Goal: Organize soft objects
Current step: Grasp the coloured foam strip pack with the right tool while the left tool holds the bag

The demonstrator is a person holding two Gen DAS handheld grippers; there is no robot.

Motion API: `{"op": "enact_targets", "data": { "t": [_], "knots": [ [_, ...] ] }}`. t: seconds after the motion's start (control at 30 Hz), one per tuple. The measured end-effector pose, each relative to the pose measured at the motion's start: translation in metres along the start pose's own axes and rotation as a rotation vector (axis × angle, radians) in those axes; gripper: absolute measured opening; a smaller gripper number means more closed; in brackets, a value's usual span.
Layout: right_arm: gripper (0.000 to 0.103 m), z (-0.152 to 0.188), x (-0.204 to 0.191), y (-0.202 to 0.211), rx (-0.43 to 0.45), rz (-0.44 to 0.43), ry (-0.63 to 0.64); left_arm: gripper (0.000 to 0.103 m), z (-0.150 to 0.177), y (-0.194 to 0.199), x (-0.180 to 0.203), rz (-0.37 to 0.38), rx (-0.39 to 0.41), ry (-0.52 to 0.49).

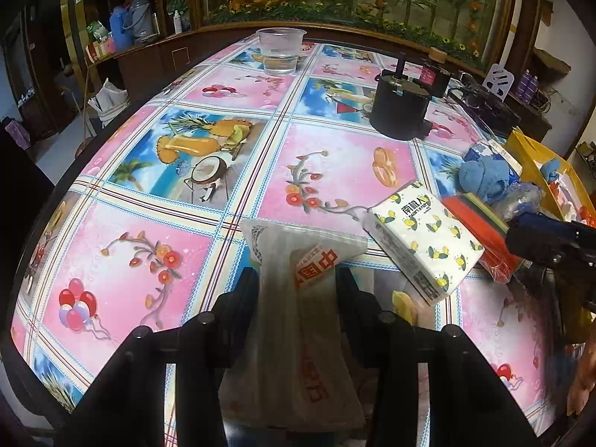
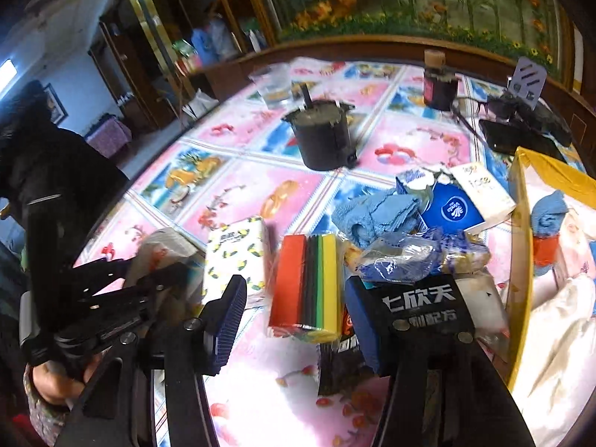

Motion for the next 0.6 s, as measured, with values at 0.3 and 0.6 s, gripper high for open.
{"op": "enact_targets", "data": {
  "t": [0.3, 0.6],
  "knots": [
    [0.040, 0.005, -0.004, -0.018, -0.032, 0.116, 0.107, 0.042, 0.001, 0.001, -0.002, -0.031, 0.006, -0.020],
    [0.038, 0.002, -0.009, -0.006, 0.025, 0.032, 0.107, 0.042, -0.002, 0.003, -0.006, -0.045, 0.016, 0.016]
  ]
}}
Point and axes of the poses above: each gripper's, at about its wrist camera, not at the fingertips, and y roughly against the way its jaws point, x to its right, z to its underside, the point moved 10 cm from there along -y, roughly the way its jaws point, and after that the axes turned 7 degrees about y, right-handed, at the moved point
